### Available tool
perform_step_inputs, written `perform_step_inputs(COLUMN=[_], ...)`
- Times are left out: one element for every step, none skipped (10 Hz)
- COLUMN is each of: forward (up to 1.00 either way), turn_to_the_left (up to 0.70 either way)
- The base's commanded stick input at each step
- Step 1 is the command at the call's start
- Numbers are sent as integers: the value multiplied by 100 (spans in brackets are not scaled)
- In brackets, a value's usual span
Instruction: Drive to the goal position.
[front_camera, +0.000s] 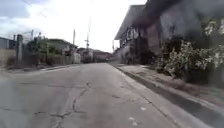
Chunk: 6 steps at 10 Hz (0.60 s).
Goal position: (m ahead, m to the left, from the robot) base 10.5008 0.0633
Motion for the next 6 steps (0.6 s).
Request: perform_step_inputs(forward=[100, 100, 100, 100, 100, 100], turn_to_the_left=[-6, -3, 0, 0, 0, 0])
